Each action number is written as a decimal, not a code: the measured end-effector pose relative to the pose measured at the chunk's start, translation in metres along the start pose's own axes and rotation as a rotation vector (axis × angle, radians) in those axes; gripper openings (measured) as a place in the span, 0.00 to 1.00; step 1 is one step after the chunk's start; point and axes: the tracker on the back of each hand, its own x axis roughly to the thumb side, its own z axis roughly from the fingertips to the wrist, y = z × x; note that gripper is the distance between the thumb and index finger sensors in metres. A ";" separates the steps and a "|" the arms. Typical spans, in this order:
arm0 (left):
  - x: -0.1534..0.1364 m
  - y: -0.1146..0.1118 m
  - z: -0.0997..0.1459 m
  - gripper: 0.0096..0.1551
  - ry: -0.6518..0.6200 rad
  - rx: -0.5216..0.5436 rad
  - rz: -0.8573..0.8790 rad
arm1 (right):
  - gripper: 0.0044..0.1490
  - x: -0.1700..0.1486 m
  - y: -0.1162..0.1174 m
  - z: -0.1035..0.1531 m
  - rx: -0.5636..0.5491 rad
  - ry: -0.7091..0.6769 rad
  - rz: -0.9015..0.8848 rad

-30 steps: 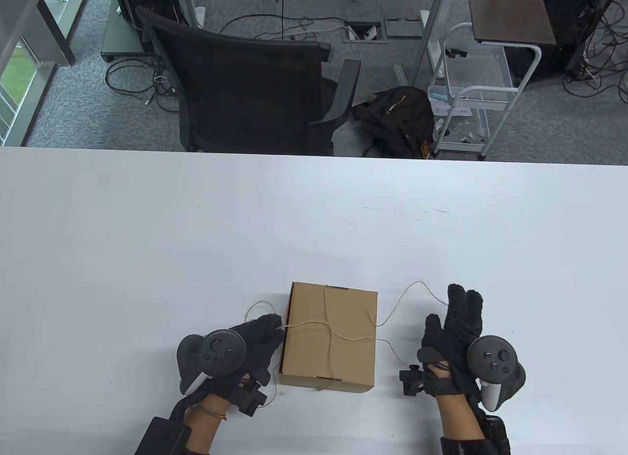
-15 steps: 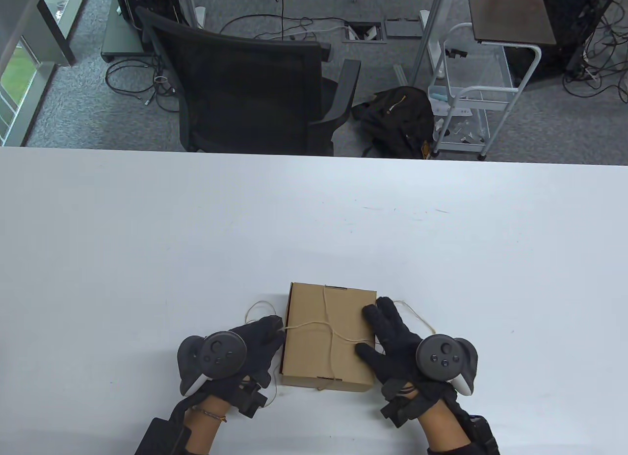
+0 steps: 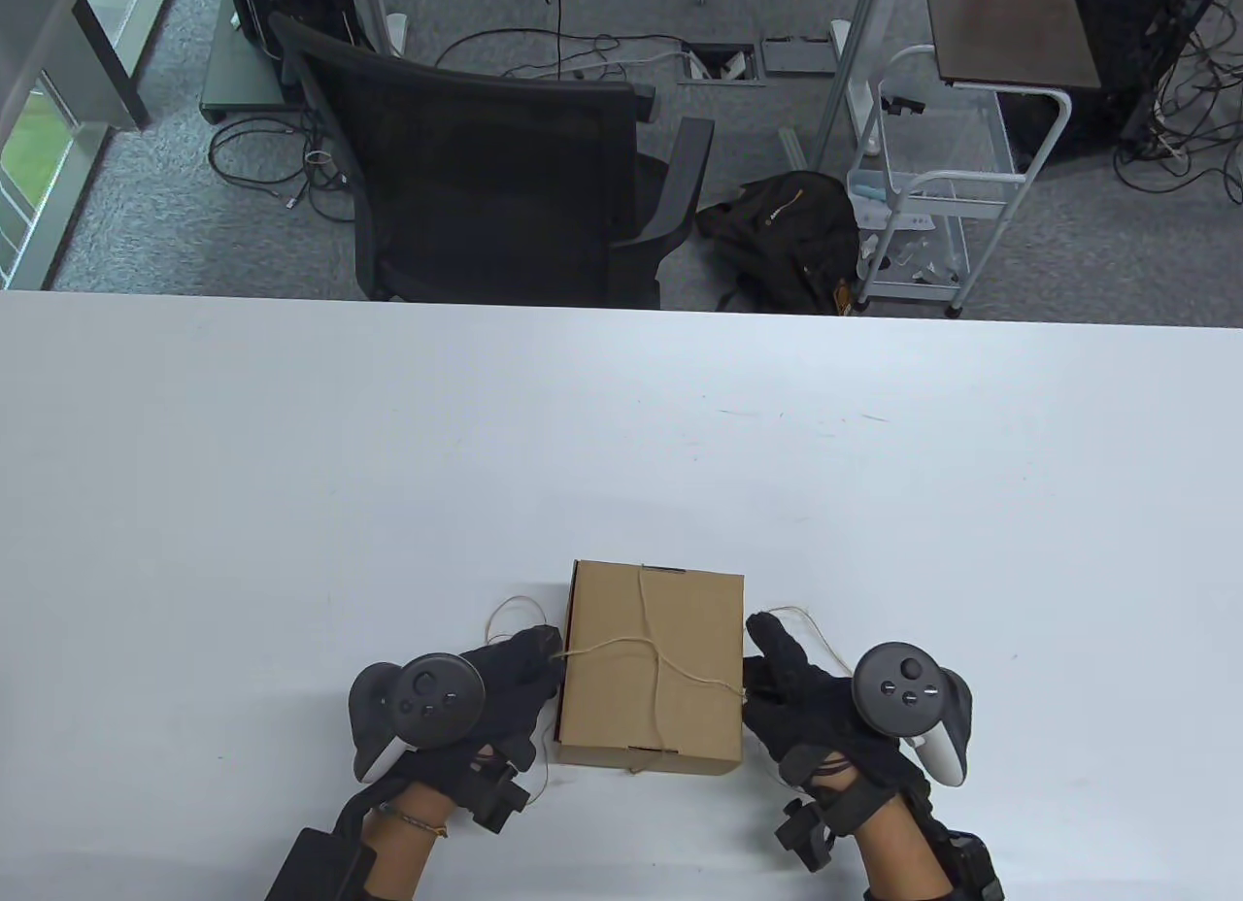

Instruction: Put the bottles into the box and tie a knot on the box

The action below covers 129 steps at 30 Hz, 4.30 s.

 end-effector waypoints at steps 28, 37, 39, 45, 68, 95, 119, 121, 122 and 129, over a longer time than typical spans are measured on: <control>-0.014 0.014 0.000 0.25 -0.017 0.099 -0.045 | 0.25 0.004 -0.017 0.005 -0.179 -0.093 0.191; -0.008 0.002 -0.001 0.25 -0.071 0.008 -0.253 | 0.25 -0.003 0.003 -0.005 -0.052 -0.044 0.285; -0.006 -0.006 -0.002 0.25 -0.103 -0.031 -0.299 | 0.25 -0.003 0.008 -0.006 -0.032 -0.061 0.326; 0.001 -0.021 -0.002 0.25 -0.143 -0.079 -0.367 | 0.24 -0.004 0.020 -0.009 -0.048 -0.091 0.428; -0.001 -0.007 -0.021 0.27 0.066 0.011 0.179 | 0.25 -0.016 -0.008 -0.013 -0.232 -0.077 -0.083; -0.038 -0.016 -0.021 0.27 0.522 -0.176 0.654 | 0.26 -0.029 0.007 -0.021 -0.149 0.160 -0.275; 0.032 -0.008 -0.009 0.27 0.070 -0.002 -0.084 | 0.23 0.043 -0.010 0.007 -0.130 -0.398 0.359; 0.034 -0.013 -0.011 0.28 0.036 0.001 -0.158 | 0.23 0.046 -0.008 0.011 -0.231 -0.483 0.412; 0.033 -0.015 -0.012 0.28 0.029 -0.003 -0.138 | 0.23 0.044 -0.005 0.010 -0.236 -0.513 0.424; 0.031 -0.016 -0.015 0.27 -0.018 -0.005 -0.120 | 0.24 0.025 0.009 -0.009 -0.130 -0.445 0.210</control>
